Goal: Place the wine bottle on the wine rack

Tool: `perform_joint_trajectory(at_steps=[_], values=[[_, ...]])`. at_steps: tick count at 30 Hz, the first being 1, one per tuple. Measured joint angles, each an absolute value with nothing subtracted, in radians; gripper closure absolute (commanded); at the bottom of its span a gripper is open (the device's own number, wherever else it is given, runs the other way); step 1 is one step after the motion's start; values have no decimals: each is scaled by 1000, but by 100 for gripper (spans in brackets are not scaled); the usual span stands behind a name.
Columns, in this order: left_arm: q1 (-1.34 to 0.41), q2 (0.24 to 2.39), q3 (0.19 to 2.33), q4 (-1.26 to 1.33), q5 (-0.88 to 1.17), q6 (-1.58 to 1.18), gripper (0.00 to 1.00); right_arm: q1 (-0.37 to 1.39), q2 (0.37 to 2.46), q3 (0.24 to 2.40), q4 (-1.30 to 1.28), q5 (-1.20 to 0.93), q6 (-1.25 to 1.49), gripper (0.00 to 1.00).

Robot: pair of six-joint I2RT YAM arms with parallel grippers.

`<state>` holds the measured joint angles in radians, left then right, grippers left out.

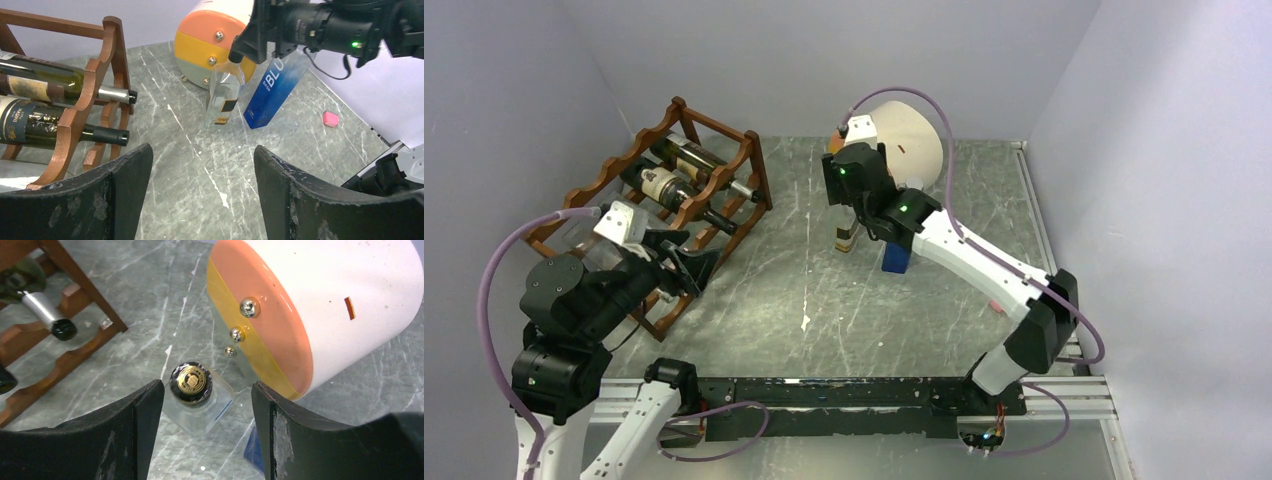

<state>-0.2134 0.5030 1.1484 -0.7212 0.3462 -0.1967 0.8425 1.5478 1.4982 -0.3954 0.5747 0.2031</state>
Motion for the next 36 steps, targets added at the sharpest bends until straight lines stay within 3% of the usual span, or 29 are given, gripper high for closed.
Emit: perform_joint_trajectory(at_steps=[5,7,12,14,22,36], values=[[-213,503,1130,-696,363,-208,22,809,1618,1502,-397,535,197,40],[-213,503,1125,-691,365,-210,22,803,1646,1510,-401,509,191,48],[-213,505,1121,-672,369,-216,22,798,1688,1542,-411,437,167,89],[-213,508,1117,-662,371,-219,22,796,1699,1560,-418,405,155,100],[-213,521,1104,-646,371,-231,23,777,1692,1521,-327,257,137,100],[-213,533,1100,-633,368,-243,23,857,1344,921,200,209,270,100]])
